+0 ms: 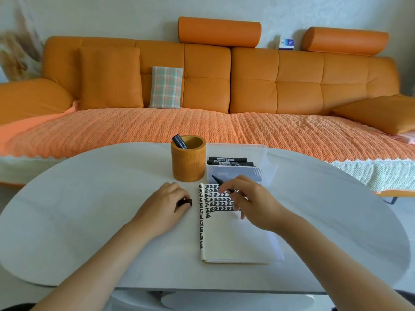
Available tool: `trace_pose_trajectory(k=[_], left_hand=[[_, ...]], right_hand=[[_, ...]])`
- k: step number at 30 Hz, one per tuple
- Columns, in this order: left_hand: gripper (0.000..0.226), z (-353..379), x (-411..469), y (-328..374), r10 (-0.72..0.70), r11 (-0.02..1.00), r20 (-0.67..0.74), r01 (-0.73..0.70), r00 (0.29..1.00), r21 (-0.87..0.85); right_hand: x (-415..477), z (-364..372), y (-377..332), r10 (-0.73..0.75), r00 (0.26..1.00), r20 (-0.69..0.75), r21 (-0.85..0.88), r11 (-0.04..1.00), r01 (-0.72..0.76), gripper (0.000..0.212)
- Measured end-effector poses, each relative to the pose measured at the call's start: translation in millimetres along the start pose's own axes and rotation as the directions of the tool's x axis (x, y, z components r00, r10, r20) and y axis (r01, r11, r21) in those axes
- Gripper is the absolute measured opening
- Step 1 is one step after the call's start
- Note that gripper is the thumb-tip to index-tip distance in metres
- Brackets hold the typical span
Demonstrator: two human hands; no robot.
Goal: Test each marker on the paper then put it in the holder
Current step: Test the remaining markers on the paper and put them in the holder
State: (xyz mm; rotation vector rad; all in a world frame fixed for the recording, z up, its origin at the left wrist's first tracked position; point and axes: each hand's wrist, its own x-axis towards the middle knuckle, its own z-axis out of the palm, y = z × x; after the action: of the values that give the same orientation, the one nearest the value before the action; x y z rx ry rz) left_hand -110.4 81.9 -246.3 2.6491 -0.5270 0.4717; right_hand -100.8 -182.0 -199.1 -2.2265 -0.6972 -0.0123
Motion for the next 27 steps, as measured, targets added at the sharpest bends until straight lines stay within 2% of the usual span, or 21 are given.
trace_pose_trajectory(k=[3, 6, 8, 11, 15, 23, 27], left_hand=[[0.027, -1.0, -2.0, 3.5, 0.007, 1.0, -0.036, -0.007, 0.999, -0.016], [0.023, -8.0, -5.1, 15.9, 0.087, 0.992, -0.08, -0.093, 0.993, -0.083], [0.022, -12.2, -9.3, 26.2, 0.137, 0.979, -0.061, -0.145, 0.989, -0.141], [0.023, -9.3, -18.2, 35.2, 0.187, 0.961, -0.039, -0.191, 0.982, -0.198], [0.029, -4.1, -29.4, 37.4, 0.169, 0.953, 0.051, -0.15, 0.984, -0.264], [0.043, -7.7, -35.8, 35.3, 0.22, 0.962, 0.186, -0.182, 0.958, -0.204], [0.045, -8.0, -36.3, 34.4, 0.214, 0.966, 0.21, -0.174, 0.954, -0.192]], right_hand=[[-0.8, 1.6, -4.1, 0.046, 0.999, 0.007, 0.162, 0.986, -0.047, 0.05], [-2.7, 3.2, -6.8, 0.069, 0.998, -0.013, 0.302, 0.951, -0.062, 0.059], [-4.5, 6.2, -7.4, 0.031, 0.999, -0.028, 0.294, 0.956, -0.021, 0.049], [-6.5, 14.8, -9.0, 0.027, 0.999, -0.042, 0.361, 0.933, -0.01, 0.01], [-4.5, 24.9, -12.8, 0.158, 0.984, -0.078, 0.497, 0.862, -0.099, 0.005], [-3.4, 36.8, -6.8, 0.278, 0.957, -0.087, 0.415, 0.883, -0.219, 0.016], [-3.9, 38.9, -5.7, 0.251, 0.964, -0.094, 0.342, 0.917, -0.205, 0.02]])
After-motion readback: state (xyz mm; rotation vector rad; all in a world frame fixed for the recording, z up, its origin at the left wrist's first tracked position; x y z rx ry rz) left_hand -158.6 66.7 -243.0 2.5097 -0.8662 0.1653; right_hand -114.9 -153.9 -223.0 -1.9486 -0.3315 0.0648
